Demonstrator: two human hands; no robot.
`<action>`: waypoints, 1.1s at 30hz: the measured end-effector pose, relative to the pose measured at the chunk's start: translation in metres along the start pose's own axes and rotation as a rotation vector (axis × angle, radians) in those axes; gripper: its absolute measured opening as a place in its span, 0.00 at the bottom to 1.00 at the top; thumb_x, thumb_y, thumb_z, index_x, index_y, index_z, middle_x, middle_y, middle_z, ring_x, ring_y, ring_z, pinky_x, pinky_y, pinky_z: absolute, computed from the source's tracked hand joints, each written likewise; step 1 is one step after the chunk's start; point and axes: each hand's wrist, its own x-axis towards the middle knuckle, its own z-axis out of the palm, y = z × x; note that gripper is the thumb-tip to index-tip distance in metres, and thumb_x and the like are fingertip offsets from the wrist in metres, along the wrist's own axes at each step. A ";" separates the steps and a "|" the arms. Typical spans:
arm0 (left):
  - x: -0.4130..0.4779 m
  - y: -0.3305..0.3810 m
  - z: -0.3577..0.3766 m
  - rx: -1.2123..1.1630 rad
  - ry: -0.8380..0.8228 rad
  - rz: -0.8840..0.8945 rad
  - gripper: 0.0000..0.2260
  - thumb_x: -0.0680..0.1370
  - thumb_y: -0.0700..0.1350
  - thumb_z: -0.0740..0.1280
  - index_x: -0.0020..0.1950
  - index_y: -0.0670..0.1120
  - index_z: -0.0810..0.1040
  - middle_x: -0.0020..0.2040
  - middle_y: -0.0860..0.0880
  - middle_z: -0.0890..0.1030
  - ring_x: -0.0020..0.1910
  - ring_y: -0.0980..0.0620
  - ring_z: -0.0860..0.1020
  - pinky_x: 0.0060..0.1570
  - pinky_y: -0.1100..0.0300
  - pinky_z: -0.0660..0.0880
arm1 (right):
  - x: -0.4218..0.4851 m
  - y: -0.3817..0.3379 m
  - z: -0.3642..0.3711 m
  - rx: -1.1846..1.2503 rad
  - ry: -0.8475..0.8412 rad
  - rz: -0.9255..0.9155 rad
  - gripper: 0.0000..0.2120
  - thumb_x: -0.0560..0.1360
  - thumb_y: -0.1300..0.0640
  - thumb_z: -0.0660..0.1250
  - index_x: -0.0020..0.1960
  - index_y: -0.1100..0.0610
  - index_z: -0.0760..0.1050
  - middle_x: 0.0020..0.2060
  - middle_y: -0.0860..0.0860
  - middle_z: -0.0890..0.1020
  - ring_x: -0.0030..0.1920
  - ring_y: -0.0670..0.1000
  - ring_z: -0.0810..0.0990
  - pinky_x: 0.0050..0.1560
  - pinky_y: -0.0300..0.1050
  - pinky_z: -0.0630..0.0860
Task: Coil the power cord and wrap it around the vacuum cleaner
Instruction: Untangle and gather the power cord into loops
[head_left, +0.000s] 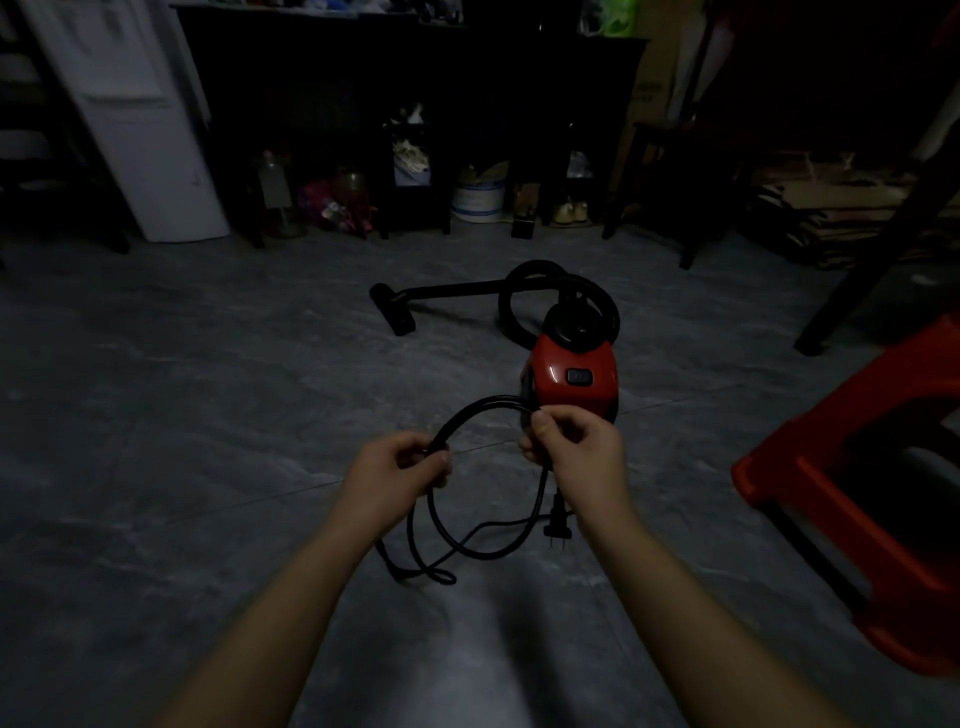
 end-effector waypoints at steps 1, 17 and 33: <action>0.001 -0.001 0.000 0.010 -0.002 0.007 0.02 0.76 0.41 0.72 0.44 0.45 0.84 0.39 0.45 0.86 0.41 0.47 0.85 0.47 0.55 0.81 | 0.001 0.001 0.000 0.008 0.012 0.001 0.04 0.78 0.61 0.69 0.50 0.61 0.81 0.40 0.60 0.85 0.40 0.55 0.86 0.41 0.41 0.82; 0.001 0.007 -0.004 -0.181 0.179 0.012 0.03 0.76 0.38 0.72 0.46 0.44 0.85 0.39 0.46 0.86 0.37 0.49 0.85 0.34 0.64 0.78 | 0.011 0.021 -0.004 -0.488 -0.054 -0.097 0.02 0.73 0.52 0.75 0.43 0.49 0.82 0.36 0.46 0.84 0.39 0.47 0.83 0.45 0.51 0.83; 0.007 0.003 -0.010 -0.281 0.221 -0.074 0.11 0.74 0.42 0.75 0.55 0.45 0.82 0.44 0.48 0.87 0.46 0.52 0.85 0.46 0.60 0.80 | 0.011 0.007 0.004 -0.274 -0.035 0.078 0.08 0.76 0.57 0.72 0.41 0.60 0.84 0.36 0.53 0.86 0.39 0.57 0.86 0.45 0.53 0.85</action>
